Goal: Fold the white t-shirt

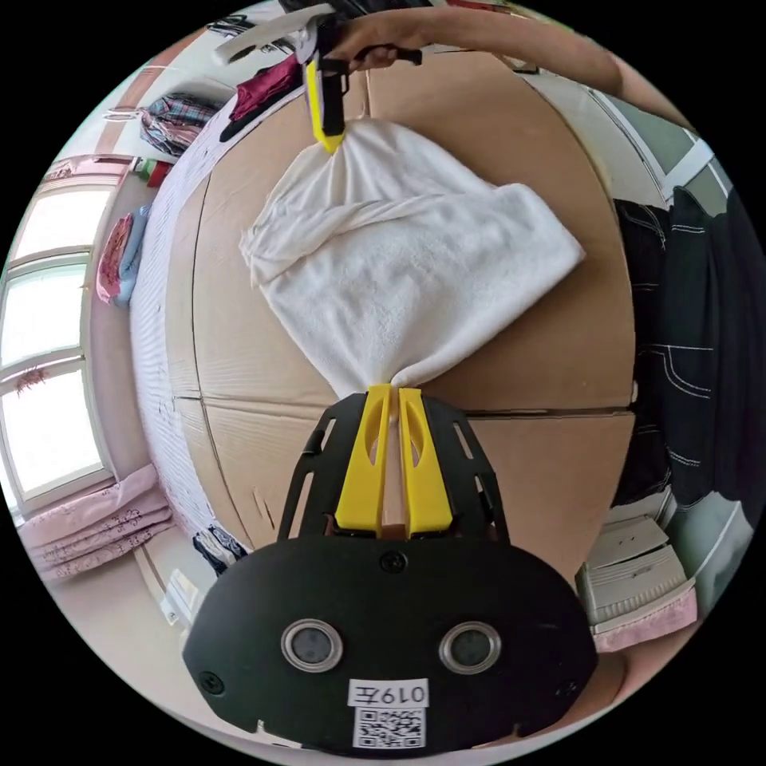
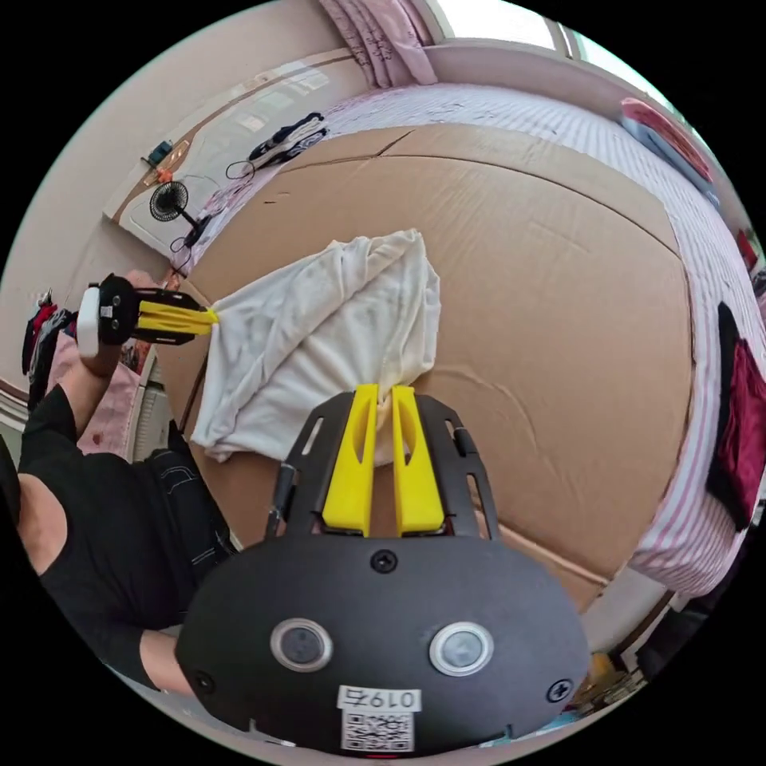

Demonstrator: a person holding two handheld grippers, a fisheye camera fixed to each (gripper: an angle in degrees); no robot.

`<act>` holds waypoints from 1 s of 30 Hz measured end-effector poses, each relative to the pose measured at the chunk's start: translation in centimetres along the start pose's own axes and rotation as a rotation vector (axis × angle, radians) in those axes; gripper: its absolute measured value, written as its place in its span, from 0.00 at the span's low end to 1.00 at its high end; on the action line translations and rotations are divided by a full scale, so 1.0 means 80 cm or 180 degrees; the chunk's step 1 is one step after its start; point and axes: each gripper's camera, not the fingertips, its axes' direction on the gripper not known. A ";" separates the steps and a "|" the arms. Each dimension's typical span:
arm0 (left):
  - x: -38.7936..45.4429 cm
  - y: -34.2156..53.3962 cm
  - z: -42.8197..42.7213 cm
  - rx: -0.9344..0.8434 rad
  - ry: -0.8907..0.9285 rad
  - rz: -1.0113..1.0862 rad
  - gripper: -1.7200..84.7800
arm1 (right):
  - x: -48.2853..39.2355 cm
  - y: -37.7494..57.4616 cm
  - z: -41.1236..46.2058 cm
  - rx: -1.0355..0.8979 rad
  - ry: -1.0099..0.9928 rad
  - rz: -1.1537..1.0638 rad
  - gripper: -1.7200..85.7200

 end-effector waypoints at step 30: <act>-0.071 0.135 -0.058 0.0775 0.0626 -0.0773 0.05 | -0.041 0.170 0.302 0.1374 -0.0484 0.1441 0.04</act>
